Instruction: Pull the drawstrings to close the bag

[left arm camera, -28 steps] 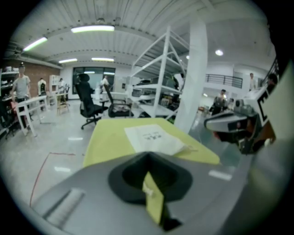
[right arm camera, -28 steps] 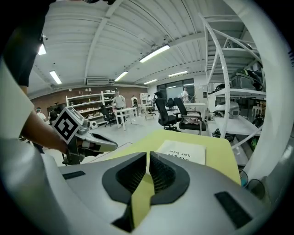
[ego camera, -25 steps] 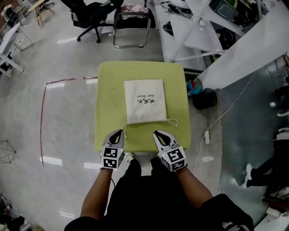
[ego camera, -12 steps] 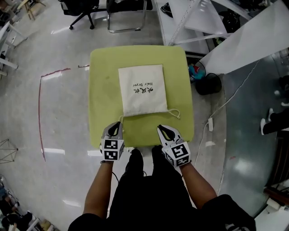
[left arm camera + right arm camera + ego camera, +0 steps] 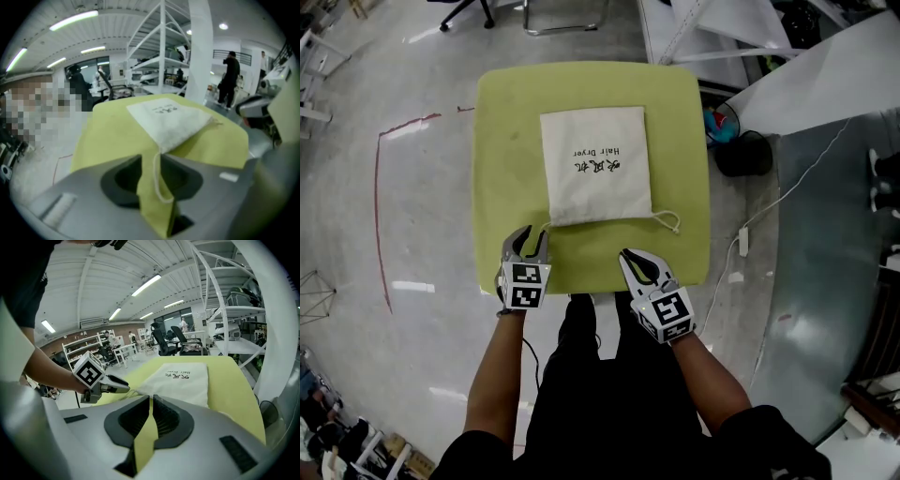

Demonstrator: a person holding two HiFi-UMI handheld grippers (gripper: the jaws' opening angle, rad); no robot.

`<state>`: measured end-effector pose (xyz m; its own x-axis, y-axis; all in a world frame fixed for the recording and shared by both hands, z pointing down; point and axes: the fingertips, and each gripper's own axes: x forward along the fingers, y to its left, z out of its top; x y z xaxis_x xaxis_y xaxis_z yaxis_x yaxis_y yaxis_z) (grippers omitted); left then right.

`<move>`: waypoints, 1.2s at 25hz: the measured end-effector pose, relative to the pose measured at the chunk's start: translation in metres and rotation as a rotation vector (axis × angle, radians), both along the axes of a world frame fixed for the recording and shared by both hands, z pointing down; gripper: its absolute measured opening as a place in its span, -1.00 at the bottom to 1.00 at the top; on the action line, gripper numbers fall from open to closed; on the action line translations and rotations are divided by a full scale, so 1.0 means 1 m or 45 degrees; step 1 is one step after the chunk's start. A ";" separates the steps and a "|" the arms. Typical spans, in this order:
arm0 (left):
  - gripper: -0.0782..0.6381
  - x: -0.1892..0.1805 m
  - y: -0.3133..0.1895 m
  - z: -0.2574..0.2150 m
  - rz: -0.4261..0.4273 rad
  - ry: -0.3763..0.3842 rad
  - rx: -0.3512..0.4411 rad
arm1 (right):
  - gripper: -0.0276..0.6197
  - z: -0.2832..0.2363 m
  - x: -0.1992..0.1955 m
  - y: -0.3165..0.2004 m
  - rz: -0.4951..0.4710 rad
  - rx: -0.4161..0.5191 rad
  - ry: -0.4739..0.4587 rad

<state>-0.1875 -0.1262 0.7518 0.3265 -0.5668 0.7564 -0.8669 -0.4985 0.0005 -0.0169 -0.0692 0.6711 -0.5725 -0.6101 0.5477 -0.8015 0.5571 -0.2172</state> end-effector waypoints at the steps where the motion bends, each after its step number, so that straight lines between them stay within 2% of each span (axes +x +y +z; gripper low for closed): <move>1: -0.45 0.002 -0.001 0.003 0.005 -0.013 -0.010 | -0.89 0.001 0.000 0.000 -0.005 -0.005 -0.003; 8: -0.44 -0.001 0.000 0.021 -0.010 -0.098 -0.096 | -0.89 0.007 0.009 -0.002 -0.012 -0.032 -0.020; 19: -0.44 0.005 -0.004 0.029 0.018 -0.186 -0.162 | -0.89 0.006 0.017 -0.014 -0.039 -0.044 -0.054; 23: -0.49 0.004 -0.003 0.030 -0.020 -0.158 -0.201 | -0.89 0.006 0.018 -0.018 -0.046 -0.047 -0.066; 27: -0.53 0.007 -0.002 0.030 -0.002 -0.129 -0.240 | -0.89 0.008 0.021 -0.018 -0.047 -0.060 -0.071; 29: -0.71 0.011 0.000 0.030 0.037 -0.116 -0.240 | -0.89 0.009 0.022 -0.018 -0.049 -0.064 -0.073; 30: -0.72 0.013 0.000 0.030 0.054 -0.119 -0.237 | -0.89 0.009 0.022 -0.017 -0.051 -0.067 -0.074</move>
<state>-0.1749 -0.1261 0.7820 0.2710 -0.4018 0.8747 -0.8456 -0.5335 0.0169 0.0049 -0.0866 0.6802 -0.6275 -0.5572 0.5439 -0.7641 0.5750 -0.2925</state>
